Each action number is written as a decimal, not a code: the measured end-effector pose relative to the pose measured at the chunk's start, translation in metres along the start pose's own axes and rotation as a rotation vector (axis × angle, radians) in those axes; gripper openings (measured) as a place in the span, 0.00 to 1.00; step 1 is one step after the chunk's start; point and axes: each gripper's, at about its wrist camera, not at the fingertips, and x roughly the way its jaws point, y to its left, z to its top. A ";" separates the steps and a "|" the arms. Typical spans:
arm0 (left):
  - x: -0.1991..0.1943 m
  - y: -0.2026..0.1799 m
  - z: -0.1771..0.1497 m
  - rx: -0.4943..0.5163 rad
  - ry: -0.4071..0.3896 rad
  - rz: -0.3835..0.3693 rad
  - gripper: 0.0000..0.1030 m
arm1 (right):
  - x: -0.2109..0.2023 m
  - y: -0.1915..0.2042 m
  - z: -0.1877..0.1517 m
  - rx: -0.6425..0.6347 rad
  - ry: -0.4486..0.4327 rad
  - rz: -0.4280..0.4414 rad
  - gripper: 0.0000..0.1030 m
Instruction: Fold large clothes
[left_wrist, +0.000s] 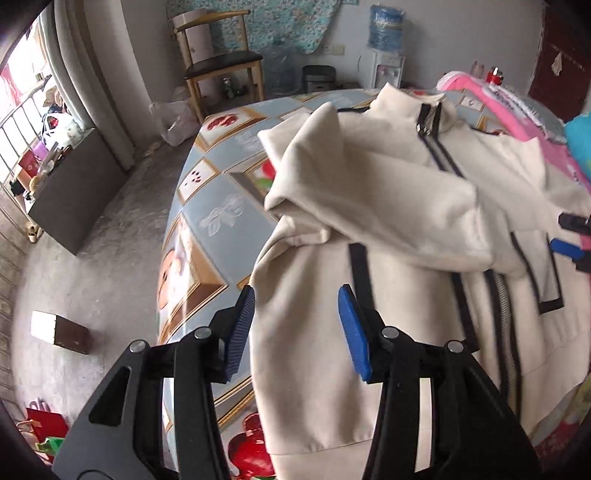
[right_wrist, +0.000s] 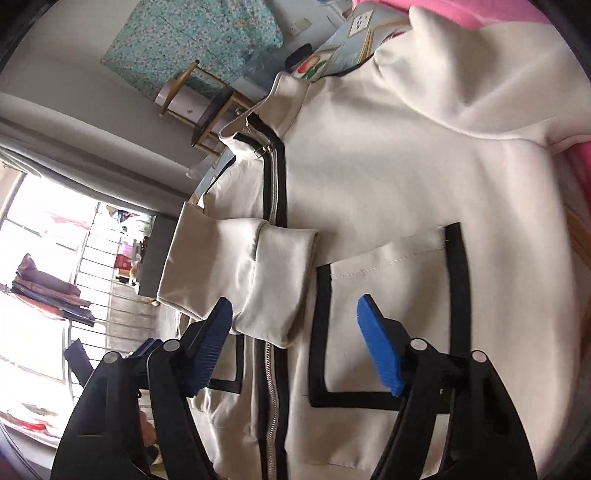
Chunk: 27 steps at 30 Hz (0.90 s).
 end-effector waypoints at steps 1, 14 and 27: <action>0.005 0.005 -0.004 0.001 0.005 0.019 0.44 | 0.008 0.003 0.002 0.001 0.021 0.001 0.56; 0.041 0.023 -0.021 -0.029 0.013 0.057 0.44 | 0.079 0.039 0.010 -0.061 0.135 -0.139 0.35; 0.050 0.026 -0.014 -0.075 -0.009 0.047 0.44 | 0.096 0.105 0.021 -0.348 0.112 -0.359 0.05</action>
